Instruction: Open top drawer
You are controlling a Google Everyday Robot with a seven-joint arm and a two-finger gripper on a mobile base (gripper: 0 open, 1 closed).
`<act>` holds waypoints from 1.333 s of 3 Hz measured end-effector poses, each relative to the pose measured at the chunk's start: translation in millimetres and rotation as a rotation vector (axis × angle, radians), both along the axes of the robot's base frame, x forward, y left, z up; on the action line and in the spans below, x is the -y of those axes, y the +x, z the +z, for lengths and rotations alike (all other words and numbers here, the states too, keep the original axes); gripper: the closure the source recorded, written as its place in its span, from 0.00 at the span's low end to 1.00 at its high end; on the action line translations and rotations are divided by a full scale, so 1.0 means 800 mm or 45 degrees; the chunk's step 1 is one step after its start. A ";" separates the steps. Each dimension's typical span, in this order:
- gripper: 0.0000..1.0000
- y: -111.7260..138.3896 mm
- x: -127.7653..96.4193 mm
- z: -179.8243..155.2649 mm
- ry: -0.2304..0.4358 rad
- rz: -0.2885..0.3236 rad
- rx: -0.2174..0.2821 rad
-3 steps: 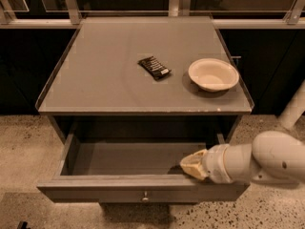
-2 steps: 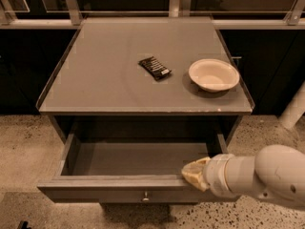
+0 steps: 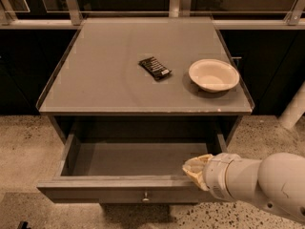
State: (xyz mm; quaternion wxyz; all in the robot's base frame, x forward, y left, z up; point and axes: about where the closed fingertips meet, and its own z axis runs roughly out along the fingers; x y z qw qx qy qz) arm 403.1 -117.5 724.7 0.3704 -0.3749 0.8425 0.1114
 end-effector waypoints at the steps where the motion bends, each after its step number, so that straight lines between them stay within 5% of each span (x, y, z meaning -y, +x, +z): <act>1: 0.34 0.000 0.000 0.000 0.000 0.000 0.000; 2: 0.11 0.000 0.000 0.000 0.000 0.000 0.000; 3: 0.00 0.000 0.000 0.000 0.000 0.000 0.000; 4: 0.00 0.000 0.000 0.000 0.000 0.000 0.000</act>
Offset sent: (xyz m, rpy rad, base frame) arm 0.0000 0.0000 0.0000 0.0000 0.0000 0.0000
